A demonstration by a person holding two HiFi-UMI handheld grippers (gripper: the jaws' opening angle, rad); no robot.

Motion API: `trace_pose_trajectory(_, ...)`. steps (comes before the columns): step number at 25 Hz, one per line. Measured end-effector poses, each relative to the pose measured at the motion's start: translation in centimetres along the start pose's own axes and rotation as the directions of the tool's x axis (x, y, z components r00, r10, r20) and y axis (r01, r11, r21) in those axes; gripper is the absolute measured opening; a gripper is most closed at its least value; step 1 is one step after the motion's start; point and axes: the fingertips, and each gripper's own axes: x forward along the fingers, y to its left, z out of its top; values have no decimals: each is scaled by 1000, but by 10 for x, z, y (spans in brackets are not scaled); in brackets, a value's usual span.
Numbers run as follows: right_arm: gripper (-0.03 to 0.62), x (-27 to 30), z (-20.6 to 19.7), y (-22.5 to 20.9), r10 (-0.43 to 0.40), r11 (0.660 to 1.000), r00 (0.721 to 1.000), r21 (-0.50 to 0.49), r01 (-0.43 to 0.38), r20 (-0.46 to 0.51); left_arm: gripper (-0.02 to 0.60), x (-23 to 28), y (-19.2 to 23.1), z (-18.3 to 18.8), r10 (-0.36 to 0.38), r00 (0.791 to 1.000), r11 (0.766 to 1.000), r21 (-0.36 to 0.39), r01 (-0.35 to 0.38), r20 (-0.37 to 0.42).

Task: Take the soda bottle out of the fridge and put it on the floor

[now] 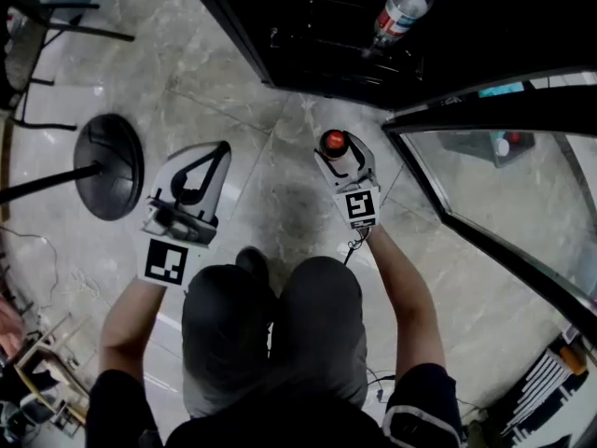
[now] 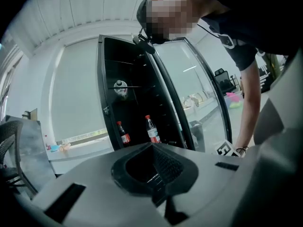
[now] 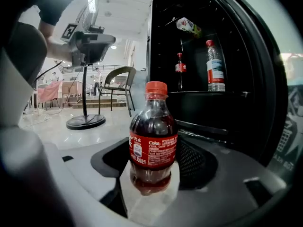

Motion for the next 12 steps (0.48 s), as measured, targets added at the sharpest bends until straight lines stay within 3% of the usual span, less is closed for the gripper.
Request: trace_pose_trajectory(12,311,17,-62,-7,-48,998,998,27,49,-38,23,12,-13,-28,-25,1000,1000,9,25,-6)
